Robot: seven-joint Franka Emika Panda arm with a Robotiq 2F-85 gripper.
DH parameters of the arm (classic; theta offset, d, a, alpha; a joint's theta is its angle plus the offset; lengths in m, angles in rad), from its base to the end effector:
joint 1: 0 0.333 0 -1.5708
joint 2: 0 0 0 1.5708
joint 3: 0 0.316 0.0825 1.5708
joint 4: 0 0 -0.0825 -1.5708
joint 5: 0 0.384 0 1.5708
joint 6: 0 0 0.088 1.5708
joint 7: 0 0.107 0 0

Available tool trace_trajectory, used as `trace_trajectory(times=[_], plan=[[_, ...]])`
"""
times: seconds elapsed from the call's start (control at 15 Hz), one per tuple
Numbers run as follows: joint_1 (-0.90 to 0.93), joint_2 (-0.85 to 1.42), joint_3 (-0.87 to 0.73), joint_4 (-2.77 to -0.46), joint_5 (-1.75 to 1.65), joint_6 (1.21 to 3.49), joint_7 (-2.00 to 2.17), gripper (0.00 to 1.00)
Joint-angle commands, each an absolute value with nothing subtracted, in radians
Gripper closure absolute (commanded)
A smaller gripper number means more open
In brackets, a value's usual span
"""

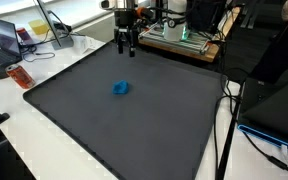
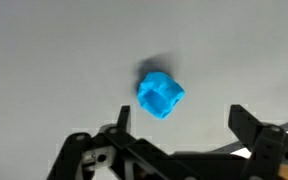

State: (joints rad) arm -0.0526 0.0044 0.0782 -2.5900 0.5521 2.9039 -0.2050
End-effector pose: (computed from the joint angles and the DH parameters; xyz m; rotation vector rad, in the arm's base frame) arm 0.4635 -0.0198 0.2838 -2.8928 0.4186 -0.4667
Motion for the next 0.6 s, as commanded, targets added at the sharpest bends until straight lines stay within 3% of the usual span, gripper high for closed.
trace_trajectory(times=[0.0,0.53], plan=[[-0.018,-0.021,0.058,-2.645,0.338,2.956,0.053,0.00],[-0.034,-0.061,0.077,-2.596,-0.183,2.829,0.641,0.00]])
